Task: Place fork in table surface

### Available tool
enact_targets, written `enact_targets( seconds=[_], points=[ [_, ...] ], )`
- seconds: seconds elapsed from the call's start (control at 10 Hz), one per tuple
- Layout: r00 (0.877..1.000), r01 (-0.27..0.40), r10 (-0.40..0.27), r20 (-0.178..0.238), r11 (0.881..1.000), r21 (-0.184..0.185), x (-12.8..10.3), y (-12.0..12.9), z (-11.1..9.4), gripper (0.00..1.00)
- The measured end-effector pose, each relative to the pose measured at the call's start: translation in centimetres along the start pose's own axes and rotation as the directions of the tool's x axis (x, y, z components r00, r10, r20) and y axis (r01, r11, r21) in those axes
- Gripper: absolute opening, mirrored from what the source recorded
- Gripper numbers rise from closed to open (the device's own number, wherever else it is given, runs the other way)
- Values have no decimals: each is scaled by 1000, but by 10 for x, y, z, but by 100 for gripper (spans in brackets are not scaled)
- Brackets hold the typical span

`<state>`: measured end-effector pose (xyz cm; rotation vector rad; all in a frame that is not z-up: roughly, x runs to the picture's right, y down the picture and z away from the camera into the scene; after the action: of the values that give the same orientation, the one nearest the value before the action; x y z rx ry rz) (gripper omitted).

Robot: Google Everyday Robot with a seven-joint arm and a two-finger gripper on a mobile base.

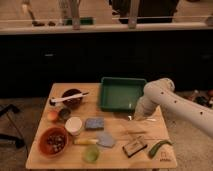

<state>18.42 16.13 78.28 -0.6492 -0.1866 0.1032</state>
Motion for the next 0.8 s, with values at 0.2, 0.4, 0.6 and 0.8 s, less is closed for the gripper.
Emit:
enact_targets(
  seconds=[0.2, 0.4, 0.6, 0.8],
  points=[
    [1000, -9, 9, 9, 1000, 0, 5, -9, 1, 0],
    [1000, -1, 1, 11, 1000, -11, 3, -13, 7, 0],
    [1000, -14, 14, 12, 1000, -18, 8, 3, 8, 0],
    [1000, -19, 19, 15, 1000, -22, 10, 6, 8, 0]
  ],
)
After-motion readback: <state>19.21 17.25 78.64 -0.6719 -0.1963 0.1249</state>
